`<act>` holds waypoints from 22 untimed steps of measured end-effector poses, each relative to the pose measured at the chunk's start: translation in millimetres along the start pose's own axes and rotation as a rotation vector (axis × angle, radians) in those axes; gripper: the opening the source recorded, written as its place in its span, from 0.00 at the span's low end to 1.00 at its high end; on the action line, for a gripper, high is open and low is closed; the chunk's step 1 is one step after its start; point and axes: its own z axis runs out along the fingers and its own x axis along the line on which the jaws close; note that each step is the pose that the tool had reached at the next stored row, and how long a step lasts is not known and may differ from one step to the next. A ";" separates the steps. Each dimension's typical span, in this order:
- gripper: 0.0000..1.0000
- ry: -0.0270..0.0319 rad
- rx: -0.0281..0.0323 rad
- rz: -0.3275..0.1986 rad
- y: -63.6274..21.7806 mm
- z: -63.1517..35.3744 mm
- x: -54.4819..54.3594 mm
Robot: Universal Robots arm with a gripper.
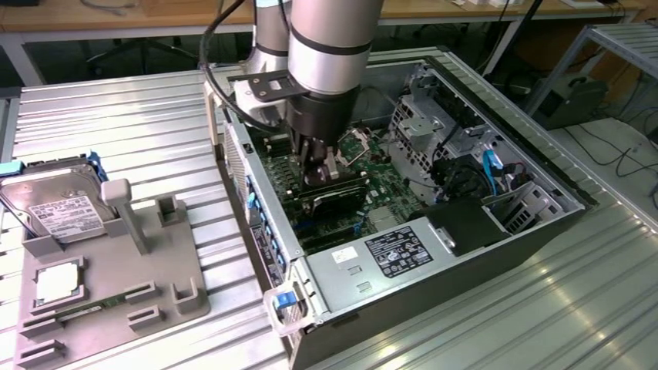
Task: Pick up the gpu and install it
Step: 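Press down on the gpu until it lock into place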
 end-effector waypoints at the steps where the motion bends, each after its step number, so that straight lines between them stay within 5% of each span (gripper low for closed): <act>1: 0.11 -0.0001 0.0001 0.000 2.1 0.0 -0.2; 17: 0.11 0.0000 -0.0023 0.000 35.9 -4.8 -1.6; 22: 0.11 0.0000 -0.0029 0.000 39.1 -4.8 -1.6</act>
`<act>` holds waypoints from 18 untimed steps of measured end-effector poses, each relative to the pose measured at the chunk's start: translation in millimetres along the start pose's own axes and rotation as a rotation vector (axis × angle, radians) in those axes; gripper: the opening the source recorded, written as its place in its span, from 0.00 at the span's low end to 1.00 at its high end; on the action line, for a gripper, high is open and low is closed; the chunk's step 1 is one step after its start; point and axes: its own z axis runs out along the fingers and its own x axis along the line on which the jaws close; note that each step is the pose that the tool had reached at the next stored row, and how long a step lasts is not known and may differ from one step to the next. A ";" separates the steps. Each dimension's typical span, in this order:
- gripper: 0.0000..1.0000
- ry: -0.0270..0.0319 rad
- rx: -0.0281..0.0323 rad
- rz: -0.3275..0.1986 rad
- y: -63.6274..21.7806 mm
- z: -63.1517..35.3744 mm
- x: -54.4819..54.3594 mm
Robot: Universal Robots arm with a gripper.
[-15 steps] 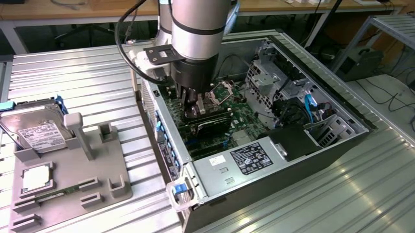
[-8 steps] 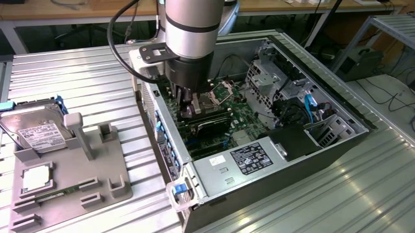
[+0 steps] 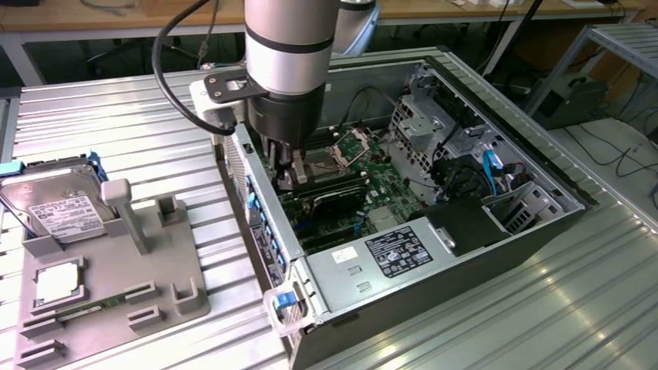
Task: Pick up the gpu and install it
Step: 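Press down on the gpu until it lock into place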
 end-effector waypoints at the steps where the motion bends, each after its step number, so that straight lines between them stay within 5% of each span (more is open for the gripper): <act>1: 0.11 0.0000 -0.0001 0.000 0.1 0.0 0.0; 3: 0.11 -0.0002 -0.0047 0.000 0.2 0.2 0.0; 10: 0.11 -0.0041 -0.0379 0.001 -5.7 0.3 0.1; 15: 0.11 -0.0042 -0.0854 0.002 -12.9 0.4 0.3; 18: 0.11 -0.0045 -0.1083 0.003 -20.2 0.5 0.5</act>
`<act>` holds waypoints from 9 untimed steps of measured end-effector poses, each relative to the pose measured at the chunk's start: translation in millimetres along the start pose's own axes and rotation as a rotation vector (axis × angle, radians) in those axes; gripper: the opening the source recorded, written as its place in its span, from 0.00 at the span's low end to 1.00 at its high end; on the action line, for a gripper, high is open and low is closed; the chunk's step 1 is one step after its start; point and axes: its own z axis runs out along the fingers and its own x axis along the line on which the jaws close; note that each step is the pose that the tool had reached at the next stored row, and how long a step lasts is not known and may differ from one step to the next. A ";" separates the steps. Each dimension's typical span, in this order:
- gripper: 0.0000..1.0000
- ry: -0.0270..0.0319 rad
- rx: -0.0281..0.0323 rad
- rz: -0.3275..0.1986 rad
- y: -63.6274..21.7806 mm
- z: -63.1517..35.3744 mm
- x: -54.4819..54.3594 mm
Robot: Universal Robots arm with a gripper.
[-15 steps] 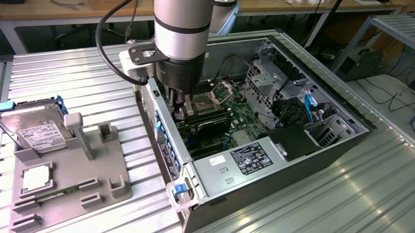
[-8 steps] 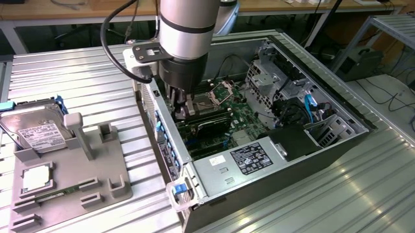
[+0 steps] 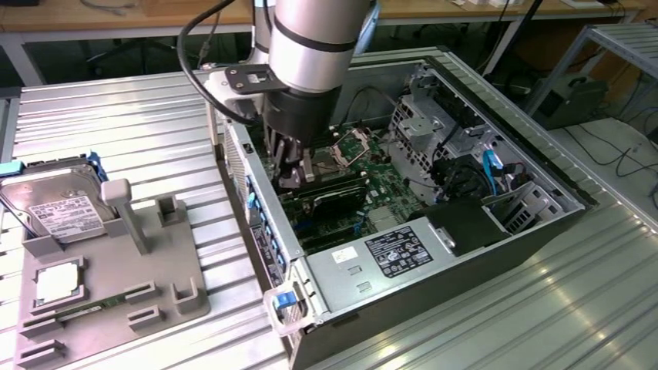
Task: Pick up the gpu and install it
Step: 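Press down on the gpu until it lock into place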
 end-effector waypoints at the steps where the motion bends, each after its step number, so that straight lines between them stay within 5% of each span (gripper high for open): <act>1: 0.11 0.0001 -0.0052 0.000 -2.8 -0.3 0.0; 4: 0.11 0.0000 -0.0151 0.000 -10.6 -1.1 0.0; 9: 0.11 0.0003 -0.0186 0.001 -11.5 -1.0 -6.5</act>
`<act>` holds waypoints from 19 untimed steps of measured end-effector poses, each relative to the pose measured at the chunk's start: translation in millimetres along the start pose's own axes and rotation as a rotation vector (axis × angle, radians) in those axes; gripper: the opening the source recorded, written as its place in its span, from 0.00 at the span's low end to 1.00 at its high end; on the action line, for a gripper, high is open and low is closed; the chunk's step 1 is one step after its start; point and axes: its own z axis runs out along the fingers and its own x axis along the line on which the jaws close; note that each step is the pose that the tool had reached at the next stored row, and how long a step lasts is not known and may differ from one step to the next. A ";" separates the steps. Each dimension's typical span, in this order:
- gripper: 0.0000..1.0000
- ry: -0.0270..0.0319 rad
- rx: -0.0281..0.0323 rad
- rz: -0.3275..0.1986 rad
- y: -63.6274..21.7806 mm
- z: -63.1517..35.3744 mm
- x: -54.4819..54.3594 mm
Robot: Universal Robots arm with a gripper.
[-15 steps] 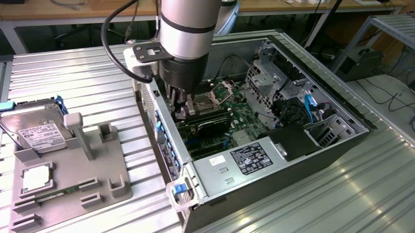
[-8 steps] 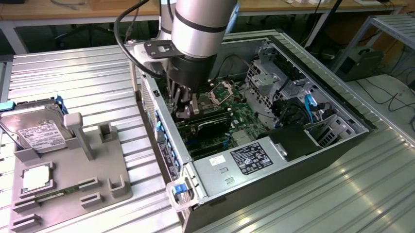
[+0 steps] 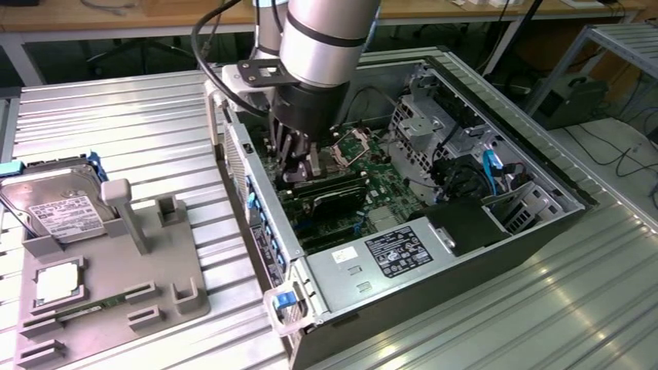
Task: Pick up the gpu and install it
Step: 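Press down on the gpu until it lock into place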
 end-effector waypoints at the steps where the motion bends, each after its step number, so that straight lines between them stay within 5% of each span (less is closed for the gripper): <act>1: 0.11 0.0001 -0.0002 0.000 0.0 0.0 -1.5; 4: 0.11 0.0008 -0.0002 0.000 7.2 2.5 -7.5; 19: 0.11 0.0020 -0.0002 0.000 8.5 5.1 -4.1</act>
